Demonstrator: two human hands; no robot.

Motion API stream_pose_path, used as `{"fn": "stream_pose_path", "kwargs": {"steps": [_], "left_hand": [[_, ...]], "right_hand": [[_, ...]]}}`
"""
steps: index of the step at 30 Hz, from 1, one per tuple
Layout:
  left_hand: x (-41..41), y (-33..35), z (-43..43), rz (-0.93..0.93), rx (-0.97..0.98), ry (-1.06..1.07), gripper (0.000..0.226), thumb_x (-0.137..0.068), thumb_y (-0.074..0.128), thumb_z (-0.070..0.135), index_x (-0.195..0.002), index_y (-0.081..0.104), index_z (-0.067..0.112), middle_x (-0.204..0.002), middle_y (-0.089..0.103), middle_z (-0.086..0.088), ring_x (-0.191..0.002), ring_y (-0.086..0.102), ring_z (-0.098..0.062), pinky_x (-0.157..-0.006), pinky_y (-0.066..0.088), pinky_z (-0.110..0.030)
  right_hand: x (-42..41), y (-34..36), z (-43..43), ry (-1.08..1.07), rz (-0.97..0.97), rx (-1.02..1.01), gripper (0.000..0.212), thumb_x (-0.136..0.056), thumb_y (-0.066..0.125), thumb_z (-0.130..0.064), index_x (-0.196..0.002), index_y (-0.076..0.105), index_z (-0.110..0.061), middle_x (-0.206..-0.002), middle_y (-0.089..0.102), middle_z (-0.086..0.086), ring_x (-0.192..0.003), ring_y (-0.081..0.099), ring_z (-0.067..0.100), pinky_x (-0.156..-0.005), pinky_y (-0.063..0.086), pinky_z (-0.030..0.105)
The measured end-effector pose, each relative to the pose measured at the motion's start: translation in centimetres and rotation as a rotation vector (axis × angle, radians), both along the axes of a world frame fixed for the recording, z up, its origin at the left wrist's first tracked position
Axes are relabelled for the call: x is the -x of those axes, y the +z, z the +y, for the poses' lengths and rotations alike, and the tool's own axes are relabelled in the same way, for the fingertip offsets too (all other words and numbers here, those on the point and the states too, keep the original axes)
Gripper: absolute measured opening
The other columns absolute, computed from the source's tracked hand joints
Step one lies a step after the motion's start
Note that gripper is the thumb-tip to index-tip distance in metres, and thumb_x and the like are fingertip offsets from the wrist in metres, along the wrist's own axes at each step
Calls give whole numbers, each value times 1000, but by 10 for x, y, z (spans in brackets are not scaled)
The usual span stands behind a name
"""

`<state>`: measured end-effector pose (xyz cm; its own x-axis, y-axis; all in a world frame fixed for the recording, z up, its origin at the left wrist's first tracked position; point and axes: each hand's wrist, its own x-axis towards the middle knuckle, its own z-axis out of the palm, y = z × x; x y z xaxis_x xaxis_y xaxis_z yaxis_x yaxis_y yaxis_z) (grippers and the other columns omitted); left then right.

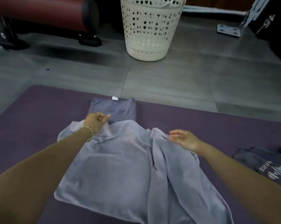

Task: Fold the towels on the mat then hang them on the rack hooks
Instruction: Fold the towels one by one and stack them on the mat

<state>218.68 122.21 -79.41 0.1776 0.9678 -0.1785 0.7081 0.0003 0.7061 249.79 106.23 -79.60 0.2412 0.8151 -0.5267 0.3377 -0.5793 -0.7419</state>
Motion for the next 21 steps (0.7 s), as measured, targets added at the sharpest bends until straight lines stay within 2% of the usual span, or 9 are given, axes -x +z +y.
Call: {"fn": "stream_pose_path", "kwargs": {"steps": [2,3,7,9,12,14,17,19,21], "left_hand": [[-33,-18,-18,-6,22,-74,21,-92,60,22,-83,64,4,-78,59,-9,-77,51,-16,-58,33,-13],[-51,-26,-28,-2,36,-114,20,-92,60,21,-85,65,4,-79,59,-7,-77,50,-15,-61,33,-15],[-125,-54,-70,-52,113,-298,15,-91,60,22,-100,63,10,-97,63,-8,-79,56,-13,-72,38,-13],[-163,-66,-90,-3,117,-424,40,-91,57,38,-120,58,11,-118,60,-9,-104,58,-22,-92,40,-23],[-210,-74,-118,136,75,-623,57,-95,47,45,-143,37,16,-149,36,-3,-136,33,-21,-112,25,-31],[-234,-81,-130,249,22,-771,62,-96,40,49,-149,25,21,-157,19,1,-144,17,-17,-118,13,-34],[-257,-96,-142,434,-38,-954,64,-98,32,51,-152,9,25,-160,3,3,-147,-1,-16,-117,0,-35],[-268,-104,-145,534,-87,-1011,61,-99,26,51,-152,8,26,-160,9,2,-147,0,-18,-117,-1,-36],[-276,-105,-146,564,-158,-1003,52,-100,23,49,-145,31,24,-149,36,-3,-143,21,-23,-115,9,-36]], "right_hand": [[-13,-22,-15,-44,-15,18,34,-89,65,-11,-121,59,-4,-110,61,4,-93,57,6,-68,47,10],[-20,-31,-24,-59,-25,27,34,-89,65,-12,-122,58,-5,-114,61,4,-100,55,9,-73,48,11],[-59,-59,-64,-160,-22,45,37,-87,67,-10,-123,58,-5,-123,60,9,-104,55,13,-69,45,5],[-79,-72,-89,-207,-27,68,40,-86,69,-14,-123,58,-8,-127,58,8,-108,55,15,-82,44,14],[-97,-92,-127,-248,-83,127,46,-83,73,-24,-125,58,-11,-121,60,6,-108,57,16,-92,40,22],[-100,-105,-149,-239,-106,161,49,-81,73,-30,-124,58,-10,-111,63,6,-102,59,17,-88,42,21],[-93,-114,-170,-208,-139,147,40,-81,73,-39,-112,58,-18,-97,63,0,-86,59,11,-67,42,12],[-87,-118,-179,-185,-164,131,31,-80,71,-45,-92,56,-21,-80,60,-4,-71,55,8,-59,40,15],[-80,-121,-189,-180,-166,111,36,-81,69,-47,-69,51,-19,-58,51,-11,-56,46,5,-53,36,18]]}}
